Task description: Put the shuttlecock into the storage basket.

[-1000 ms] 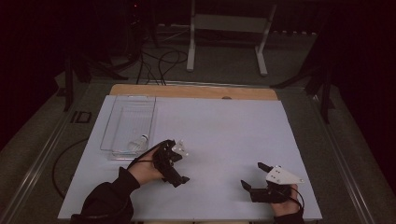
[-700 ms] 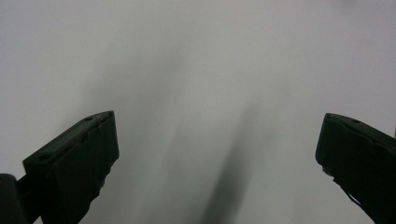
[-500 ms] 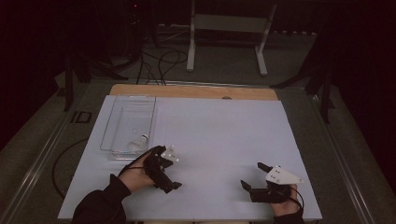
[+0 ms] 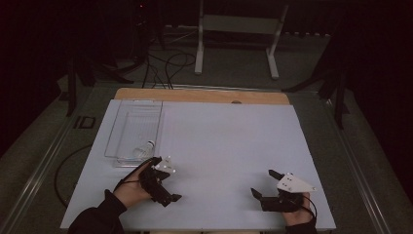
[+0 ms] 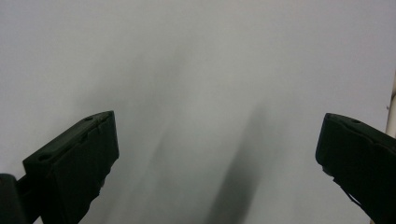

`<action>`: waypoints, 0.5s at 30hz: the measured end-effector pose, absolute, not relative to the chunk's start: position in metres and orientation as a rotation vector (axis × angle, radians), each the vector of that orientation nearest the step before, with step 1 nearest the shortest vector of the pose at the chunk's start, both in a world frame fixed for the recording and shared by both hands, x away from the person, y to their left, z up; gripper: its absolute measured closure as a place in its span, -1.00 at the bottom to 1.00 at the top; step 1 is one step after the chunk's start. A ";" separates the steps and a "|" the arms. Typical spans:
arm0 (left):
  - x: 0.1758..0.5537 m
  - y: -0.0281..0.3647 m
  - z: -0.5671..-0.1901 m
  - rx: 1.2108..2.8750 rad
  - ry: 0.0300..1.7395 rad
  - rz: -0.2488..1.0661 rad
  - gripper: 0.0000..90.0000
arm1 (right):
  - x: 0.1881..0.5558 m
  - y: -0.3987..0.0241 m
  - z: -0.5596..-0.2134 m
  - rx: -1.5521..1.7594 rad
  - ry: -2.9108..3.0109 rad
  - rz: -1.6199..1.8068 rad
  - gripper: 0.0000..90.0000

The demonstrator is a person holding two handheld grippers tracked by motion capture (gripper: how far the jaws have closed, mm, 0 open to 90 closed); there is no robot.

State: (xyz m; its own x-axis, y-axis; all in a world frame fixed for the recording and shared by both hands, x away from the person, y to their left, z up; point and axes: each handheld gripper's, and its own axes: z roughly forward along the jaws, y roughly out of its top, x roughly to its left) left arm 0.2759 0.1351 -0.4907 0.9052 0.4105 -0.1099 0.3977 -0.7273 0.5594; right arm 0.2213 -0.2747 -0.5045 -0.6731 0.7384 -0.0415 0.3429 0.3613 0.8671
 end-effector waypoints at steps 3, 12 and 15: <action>0.270 0.137 -0.491 2.465 0.578 0.041 -1.00 | 0.221 -0.274 -0.505 0.945 2.205 1.248 -0.77; 0.264 0.151 -0.499 2.426 0.625 0.033 -1.00 | 0.221 -0.274 -0.505 0.943 2.202 1.250 -0.77; 0.263 0.156 -0.502 2.403 0.639 0.030 -1.00 | 0.221 -0.274 -0.505 0.943 2.207 1.249 -0.77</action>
State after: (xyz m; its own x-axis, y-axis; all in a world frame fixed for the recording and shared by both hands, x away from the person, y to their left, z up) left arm 0.2631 0.1559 -0.5016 0.8812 0.4529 -0.1356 0.4381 -0.6747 0.5940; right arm 0.2214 -0.2741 -0.5051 -0.6751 0.7367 -0.0378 0.3468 0.3622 0.8652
